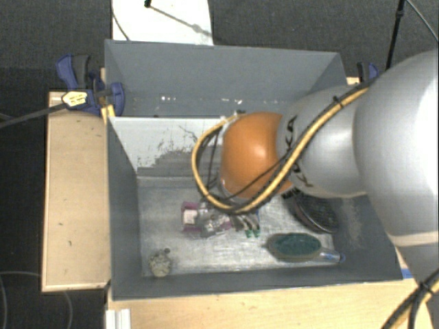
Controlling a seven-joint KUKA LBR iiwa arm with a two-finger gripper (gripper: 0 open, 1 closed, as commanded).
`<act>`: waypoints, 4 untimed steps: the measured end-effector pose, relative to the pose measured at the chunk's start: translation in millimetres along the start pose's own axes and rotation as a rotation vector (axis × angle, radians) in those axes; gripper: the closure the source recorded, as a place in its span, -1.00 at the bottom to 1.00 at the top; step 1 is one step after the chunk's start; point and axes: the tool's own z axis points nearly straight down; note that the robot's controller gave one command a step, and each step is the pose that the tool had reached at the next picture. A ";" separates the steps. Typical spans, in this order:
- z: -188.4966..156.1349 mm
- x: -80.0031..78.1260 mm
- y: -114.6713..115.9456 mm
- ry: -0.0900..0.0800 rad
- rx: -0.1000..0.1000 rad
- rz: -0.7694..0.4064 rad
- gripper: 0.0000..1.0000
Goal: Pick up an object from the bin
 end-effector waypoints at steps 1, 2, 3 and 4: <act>-107.9 -23.0 7.4 -0.005 0.003 -0.003 1.00; -102.9 -20.5 7.1 0.006 0.003 -0.001 -1.00; 23.9 -19.0 4.0 0.006 0.003 0.051 -1.00; 20.2 -20.9 4.4 0.000 0.002 0.053 1.00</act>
Offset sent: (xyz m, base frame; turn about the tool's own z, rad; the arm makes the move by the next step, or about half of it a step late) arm 0.0173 0.0105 0.1024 -0.0137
